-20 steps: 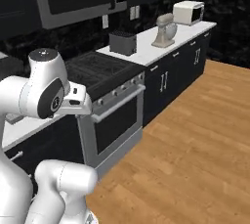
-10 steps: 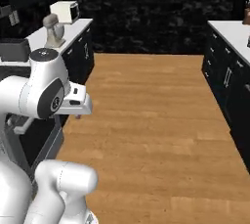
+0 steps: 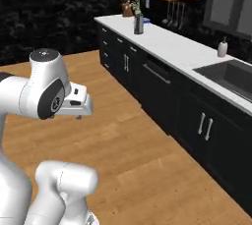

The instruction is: Navigate to the sink.

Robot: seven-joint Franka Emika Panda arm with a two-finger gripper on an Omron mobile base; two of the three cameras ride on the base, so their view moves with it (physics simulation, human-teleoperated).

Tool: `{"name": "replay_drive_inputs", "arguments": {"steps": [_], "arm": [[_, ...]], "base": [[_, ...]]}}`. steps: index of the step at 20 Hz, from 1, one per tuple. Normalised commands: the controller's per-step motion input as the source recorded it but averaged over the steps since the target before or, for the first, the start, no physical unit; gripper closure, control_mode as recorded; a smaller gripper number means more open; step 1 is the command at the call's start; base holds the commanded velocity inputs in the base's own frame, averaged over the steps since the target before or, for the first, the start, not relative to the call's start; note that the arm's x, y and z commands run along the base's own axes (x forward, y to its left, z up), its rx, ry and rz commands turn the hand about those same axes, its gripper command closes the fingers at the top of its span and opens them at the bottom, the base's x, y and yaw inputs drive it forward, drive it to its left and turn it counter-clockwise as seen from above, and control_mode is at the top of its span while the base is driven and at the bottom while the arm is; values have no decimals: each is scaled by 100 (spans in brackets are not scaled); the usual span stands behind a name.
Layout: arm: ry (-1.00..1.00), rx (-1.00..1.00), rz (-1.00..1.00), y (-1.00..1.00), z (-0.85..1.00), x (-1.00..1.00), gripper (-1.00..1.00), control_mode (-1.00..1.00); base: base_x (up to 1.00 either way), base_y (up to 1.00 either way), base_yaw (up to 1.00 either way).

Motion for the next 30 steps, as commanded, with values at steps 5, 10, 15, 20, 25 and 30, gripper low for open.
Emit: {"name": "replay_drive_inputs", "arguments": {"steps": [5, 10, 15, 20, 25, 30], "arm": [[0, 0, 0, 0, 0, 0, -100, 100], [0, 0, 0, 0, 0, 0, -100, 100], [0, 0, 0, 0, 0, 0, -100, 100], [0, 0, 0, 0, 0, 0, -100, 100], [0, 0, 0, 0, 0, 0, -100, 100], [0, 0, 0, 0, 0, 0, -100, 100]], "base": [[9, 7, -95], [75, 18, -67], [100, 41, -47], [98, 62, -57], [91, 62, -48], [61, 67, -23]]}}
